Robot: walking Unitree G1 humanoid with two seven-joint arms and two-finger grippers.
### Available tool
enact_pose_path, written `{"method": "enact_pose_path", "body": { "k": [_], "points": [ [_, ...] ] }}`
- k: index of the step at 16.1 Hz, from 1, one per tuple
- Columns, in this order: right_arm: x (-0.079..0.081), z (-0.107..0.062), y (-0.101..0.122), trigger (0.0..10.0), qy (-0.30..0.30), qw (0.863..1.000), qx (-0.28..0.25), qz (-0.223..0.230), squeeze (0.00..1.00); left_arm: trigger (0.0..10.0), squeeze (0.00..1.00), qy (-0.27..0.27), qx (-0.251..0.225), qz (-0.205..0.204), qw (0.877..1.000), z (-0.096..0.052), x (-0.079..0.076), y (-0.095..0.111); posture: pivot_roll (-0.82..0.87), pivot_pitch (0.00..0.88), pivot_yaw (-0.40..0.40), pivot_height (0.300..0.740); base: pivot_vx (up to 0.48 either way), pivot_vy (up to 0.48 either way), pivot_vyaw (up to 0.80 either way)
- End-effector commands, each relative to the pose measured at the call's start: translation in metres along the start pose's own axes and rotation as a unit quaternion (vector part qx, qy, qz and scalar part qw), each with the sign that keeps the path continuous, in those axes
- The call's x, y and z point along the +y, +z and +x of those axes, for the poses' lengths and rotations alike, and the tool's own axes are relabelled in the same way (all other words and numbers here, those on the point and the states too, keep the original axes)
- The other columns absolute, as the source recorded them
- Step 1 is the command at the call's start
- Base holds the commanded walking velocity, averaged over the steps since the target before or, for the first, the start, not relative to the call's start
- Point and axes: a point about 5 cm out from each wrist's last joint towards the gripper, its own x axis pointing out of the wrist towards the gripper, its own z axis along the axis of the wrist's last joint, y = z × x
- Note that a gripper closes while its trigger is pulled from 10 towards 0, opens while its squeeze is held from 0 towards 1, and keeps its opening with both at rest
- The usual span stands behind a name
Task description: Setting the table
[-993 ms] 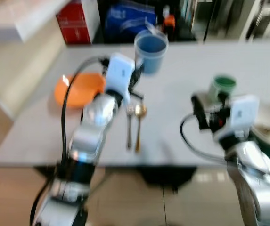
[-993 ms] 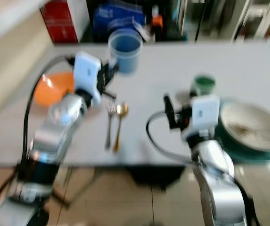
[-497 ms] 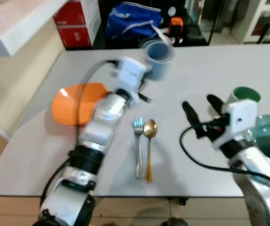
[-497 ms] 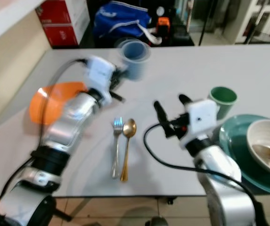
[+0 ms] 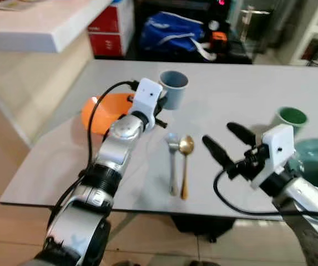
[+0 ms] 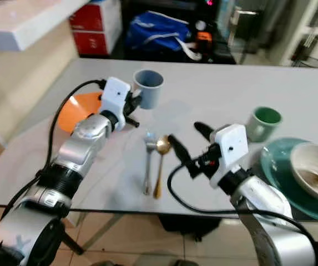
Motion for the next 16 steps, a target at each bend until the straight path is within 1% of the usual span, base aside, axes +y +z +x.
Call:
{"method": "enact_pose_path", "body": {
  "k": [1,3,4,6,9,12,14,16],
  "points": [
    [0.006,-0.001,0.003,10.0,0.029,1.000,0.002,0.003,0.00,10.0,0.00,0.000,-0.001,-0.001,1.000,0.003,0.001,0.001,-0.10,0.035,0.018,0.740,0.000,0.000,0.00],
    [0.013,-0.005,0.000,10.0,0.065,0.997,0.027,0.006,0.00,10.0,0.00,0.004,0.015,0.001,1.000,0.006,0.002,-0.005,-0.10,0.041,0.017,0.740,0.000,0.000,0.00],
    [0.014,-0.006,-0.002,10.0,0.072,0.997,0.038,0.008,0.00,10.0,0.00,0.005,0.021,-0.002,1.000,0.007,0.003,-0.007,-0.10,0.041,0.017,0.740,0.000,0.000,0.00],
    [0.014,-0.011,-0.013,10.0,0.073,0.993,0.091,0.009,0.00,10.0,0.00,0.019,0.038,0.006,0.999,0.007,0.005,-0.018,-0.11,0.048,0.016,0.740,0.000,0.000,0.00],
    [0.016,-0.010,-0.013,10.0,0.076,0.993,0.092,0.007,0.00,10.0,0.00,0.038,0.036,0.009,0.999,0.006,0.006,-0.025,-0.11,0.057,0.009,0.740,0.000,0.000,0.00],
    [0.019,-0.008,-0.012,10.0,0.083,0.992,0.093,0.008,0.00,10.0,0.00,0.046,0.033,-0.002,0.998,0.007,0.006,-0.029,-0.12,0.063,0.004,0.740,0.000,0.000,0.00],
    [0.019,-0.007,-0.010,10.0,0.082,0.993,0.090,0.007,0.00,10.0,0.00,0.054,0.021,-0.008,0.998,0.008,0.006,-0.026,-0.12,0.071,0.004,0.740,0.000,0.000,0.00],
    [0.019,-0.007,-0.008,10.0,0.079,0.993,0.089,0.005,0.00,10.0,0.00,0.062,0.016,-0.004,0.998,0.011,0.009,-0.021,-0.13,0.082,0.004,0.740,0.000,0.000,0.00]
  ]
}}
